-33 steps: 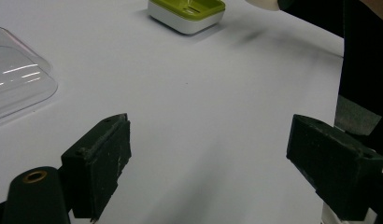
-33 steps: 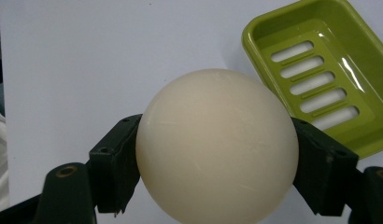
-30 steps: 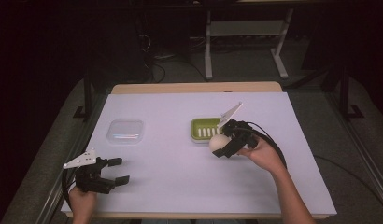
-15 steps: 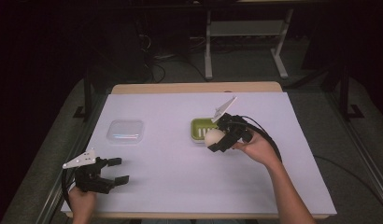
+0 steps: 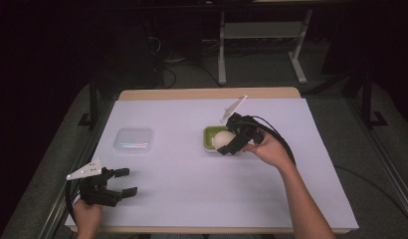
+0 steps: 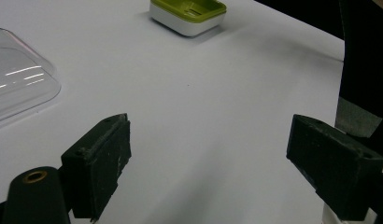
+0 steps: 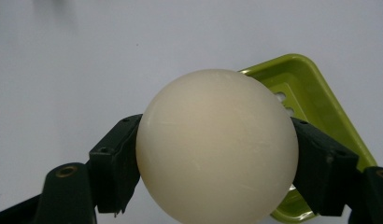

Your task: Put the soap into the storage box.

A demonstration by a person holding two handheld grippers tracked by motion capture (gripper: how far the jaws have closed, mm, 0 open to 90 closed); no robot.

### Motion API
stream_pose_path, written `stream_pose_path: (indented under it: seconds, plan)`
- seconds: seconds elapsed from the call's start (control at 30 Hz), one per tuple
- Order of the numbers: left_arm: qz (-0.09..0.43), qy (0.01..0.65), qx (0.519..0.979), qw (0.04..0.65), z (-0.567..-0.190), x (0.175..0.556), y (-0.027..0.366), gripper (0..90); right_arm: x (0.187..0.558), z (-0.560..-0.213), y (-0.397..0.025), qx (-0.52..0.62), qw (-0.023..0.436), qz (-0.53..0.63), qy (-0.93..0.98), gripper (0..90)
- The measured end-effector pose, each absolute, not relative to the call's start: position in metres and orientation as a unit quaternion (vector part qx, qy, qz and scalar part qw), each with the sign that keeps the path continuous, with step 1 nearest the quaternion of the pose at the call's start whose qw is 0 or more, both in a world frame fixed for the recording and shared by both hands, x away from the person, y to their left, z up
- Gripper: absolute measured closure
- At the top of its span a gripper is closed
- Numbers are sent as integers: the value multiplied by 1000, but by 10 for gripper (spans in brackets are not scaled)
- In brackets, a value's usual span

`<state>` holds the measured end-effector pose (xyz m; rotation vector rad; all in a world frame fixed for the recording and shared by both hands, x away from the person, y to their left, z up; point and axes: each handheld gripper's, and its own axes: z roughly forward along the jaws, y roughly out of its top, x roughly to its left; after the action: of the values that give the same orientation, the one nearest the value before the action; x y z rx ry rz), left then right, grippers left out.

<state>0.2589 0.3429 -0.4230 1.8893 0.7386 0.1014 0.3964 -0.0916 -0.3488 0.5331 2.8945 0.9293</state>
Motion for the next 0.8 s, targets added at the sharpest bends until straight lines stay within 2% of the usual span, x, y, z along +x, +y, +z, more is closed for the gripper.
stream_pose_path:
  seconds: [0.53,0.8]
  plan:
    - [42,309,791,527,-423,259,344,131,416,-335,-81,172,33,295,939,241]
    - [43,310,790,527,-423,259,344,132,426,-342,-79,183,25,296,937,241]
